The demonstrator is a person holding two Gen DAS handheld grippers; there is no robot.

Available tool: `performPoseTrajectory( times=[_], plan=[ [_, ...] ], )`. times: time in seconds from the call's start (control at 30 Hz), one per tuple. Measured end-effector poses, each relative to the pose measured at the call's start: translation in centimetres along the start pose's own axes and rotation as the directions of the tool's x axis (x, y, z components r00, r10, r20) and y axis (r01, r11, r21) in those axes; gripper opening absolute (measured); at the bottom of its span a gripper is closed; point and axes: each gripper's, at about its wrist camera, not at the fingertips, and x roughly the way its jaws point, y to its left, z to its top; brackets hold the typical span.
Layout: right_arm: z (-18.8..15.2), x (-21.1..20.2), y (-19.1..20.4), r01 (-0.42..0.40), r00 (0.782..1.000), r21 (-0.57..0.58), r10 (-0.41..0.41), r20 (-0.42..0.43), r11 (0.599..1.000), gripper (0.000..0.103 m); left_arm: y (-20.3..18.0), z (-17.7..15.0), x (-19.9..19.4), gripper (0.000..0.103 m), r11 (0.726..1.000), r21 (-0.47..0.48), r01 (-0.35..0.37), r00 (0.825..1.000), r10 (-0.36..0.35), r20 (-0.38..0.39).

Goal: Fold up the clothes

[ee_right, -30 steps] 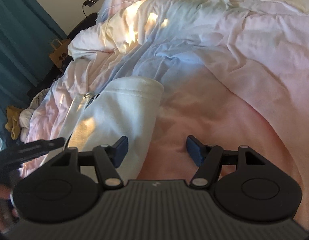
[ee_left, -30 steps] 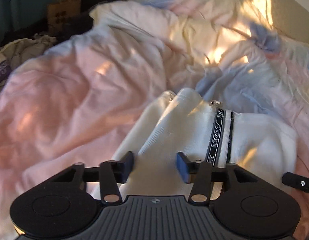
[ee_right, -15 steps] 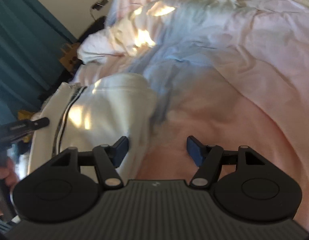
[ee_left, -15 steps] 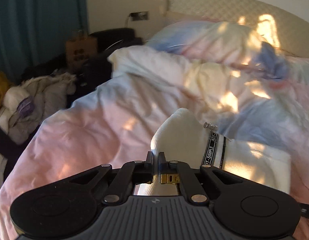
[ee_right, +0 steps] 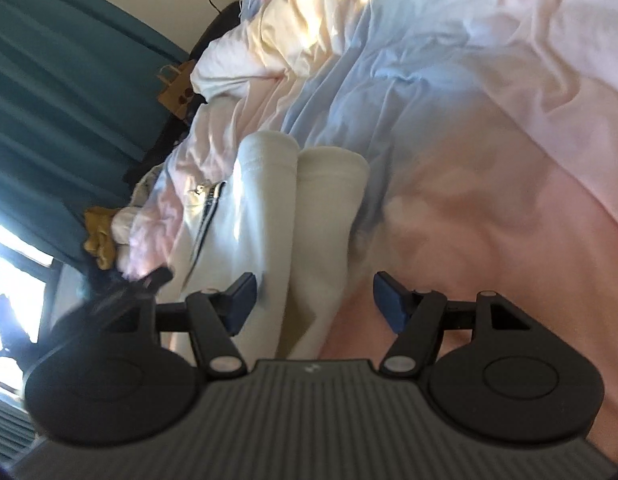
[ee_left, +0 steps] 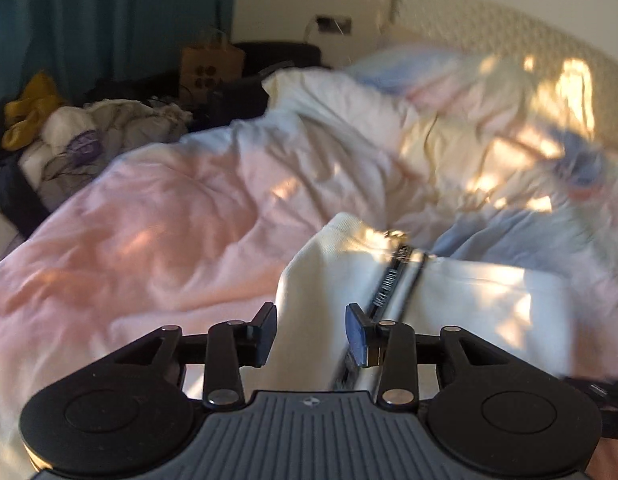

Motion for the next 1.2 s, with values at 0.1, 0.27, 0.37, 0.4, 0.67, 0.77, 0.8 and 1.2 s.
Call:
performPoseTrajectory(
  times=[0.1,0.27,0.37,0.4,0.67,0.77,0.8,1.2],
  plan=[
    [1.0,0.5,-0.5,-0.080,0.995,0.077,0.084,-0.049,0.994,0.067,0.5,-2.6,-6.8,0.049,0.995,-0.103,-0.013,0.999,0.018,0.047],
    [2.1,0.9,-0.3,-0.158,0.982,0.125,0.170,-0.086,0.979,0.068,1.9,-10.1,-18.7,0.053,0.958,-0.270,-0.098,0.993,0.111,0.032],
    [2.9,1.8,-0.6,-0.188,0.969,0.170,0.211,-0.125,0.967,0.068,2.9,-16.0,-25.4,0.058,0.889,-0.441,-0.124,0.988,0.152,0.028],
    [3.1,2.1,-0.7,-0.191,0.967,0.184,0.217,-0.131,0.964,0.068,3.2,-17.9,-27.3,0.058,0.861,-0.494,-0.123,0.987,0.160,0.033],
    [3.1,4.0,1.5,-0.118,0.984,0.053,0.124,-0.127,0.992,0.039,5.9,-28.8,-36.6,0.059,0.649,-0.740,-0.174,0.953,0.300,0.039],
    [2.8,3.7,2.7,-0.085,0.992,-0.043,0.081,-0.093,0.995,0.020,6.8,-29.0,-36.8,0.059,0.637,-0.738,-0.224,0.932,0.362,0.030],
    [2.8,3.4,3.1,-0.076,0.994,-0.073,0.070,-0.082,0.994,0.016,7.0,-28.8,-36.7,0.059,0.643,-0.730,-0.233,0.927,0.373,0.032],
    [4.7,-0.3,5.4,-0.262,0.954,-0.158,0.280,0.108,0.952,0.010,7.3,-28.3,-35.9,0.059,0.668,-0.685,-0.289,0.890,0.450,0.064]
  ],
)
